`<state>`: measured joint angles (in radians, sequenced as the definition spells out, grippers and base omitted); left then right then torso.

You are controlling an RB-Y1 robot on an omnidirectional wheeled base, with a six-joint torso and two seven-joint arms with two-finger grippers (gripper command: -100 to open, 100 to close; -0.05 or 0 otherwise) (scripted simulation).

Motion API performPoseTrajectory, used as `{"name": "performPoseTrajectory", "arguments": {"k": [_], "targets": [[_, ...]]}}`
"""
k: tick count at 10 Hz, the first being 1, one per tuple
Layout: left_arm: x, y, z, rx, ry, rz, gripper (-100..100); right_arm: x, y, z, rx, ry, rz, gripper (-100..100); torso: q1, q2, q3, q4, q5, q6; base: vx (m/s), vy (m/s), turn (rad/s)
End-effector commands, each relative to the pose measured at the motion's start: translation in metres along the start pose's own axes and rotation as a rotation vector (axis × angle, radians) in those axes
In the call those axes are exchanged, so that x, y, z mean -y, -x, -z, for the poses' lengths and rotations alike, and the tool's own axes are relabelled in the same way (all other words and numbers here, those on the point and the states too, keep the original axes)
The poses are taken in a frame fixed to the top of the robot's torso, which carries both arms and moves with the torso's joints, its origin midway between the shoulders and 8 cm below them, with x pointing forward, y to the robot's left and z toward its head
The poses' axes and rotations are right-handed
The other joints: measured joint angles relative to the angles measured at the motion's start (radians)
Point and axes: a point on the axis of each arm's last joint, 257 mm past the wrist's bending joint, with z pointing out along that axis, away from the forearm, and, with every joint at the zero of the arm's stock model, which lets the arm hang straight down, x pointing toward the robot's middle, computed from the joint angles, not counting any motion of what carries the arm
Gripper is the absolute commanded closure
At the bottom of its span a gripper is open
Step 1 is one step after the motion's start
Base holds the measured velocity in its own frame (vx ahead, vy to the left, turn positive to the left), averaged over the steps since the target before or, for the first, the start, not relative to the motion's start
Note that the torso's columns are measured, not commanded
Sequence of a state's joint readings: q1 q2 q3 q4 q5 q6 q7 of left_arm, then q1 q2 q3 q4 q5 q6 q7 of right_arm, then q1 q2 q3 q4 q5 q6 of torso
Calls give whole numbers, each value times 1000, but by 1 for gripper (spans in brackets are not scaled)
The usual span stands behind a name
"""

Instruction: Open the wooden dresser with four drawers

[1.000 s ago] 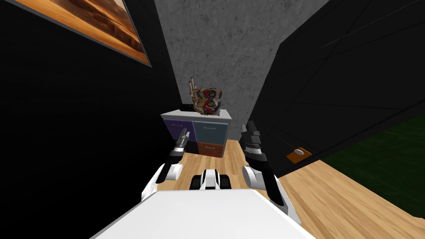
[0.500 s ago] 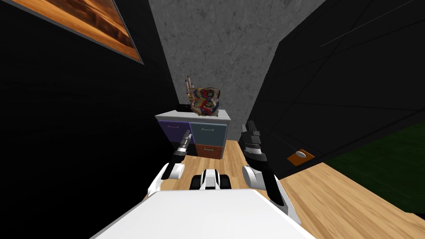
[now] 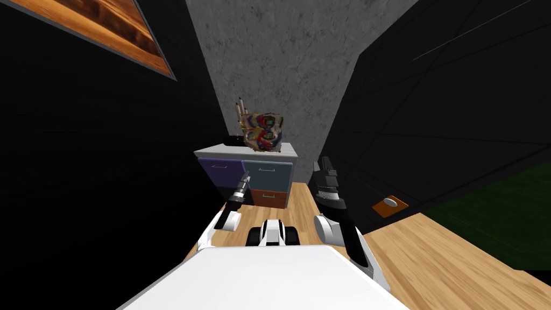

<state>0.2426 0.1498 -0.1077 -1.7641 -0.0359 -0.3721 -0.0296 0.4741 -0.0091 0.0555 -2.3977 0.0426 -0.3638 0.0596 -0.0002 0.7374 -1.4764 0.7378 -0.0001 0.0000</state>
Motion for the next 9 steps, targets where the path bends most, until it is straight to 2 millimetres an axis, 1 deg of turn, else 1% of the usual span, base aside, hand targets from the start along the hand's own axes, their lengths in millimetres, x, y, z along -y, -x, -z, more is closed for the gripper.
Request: {"name": "performPoseTrajectory", "arguments": {"k": [1,4,7,8,9], "targets": [[-29,-14,-1,-10,64,14,-100,0,0,0,0,0,0,0,0,0,0,0,0,0,87,-25,-76],[-45,-28,-3,-6,103,47,-100,0,0,0,0,0,0,0,0,1,1,0,0,0,72,-14,-39],[-51,-43,-6,9,121,96,-100,0,0,0,0,0,0,0,0,2,1,1,0,0,35,-10,-21],[-51,-41,-5,5,117,86,-100,0,0,0,0,0,0,0,0,2,1,0,0,0,10,-5,-3],[-54,-30,-13,23,122,80,-100,0,0,0,0,0,0,0,1,2,1,0,0,0,-25,-5,-161]]}}
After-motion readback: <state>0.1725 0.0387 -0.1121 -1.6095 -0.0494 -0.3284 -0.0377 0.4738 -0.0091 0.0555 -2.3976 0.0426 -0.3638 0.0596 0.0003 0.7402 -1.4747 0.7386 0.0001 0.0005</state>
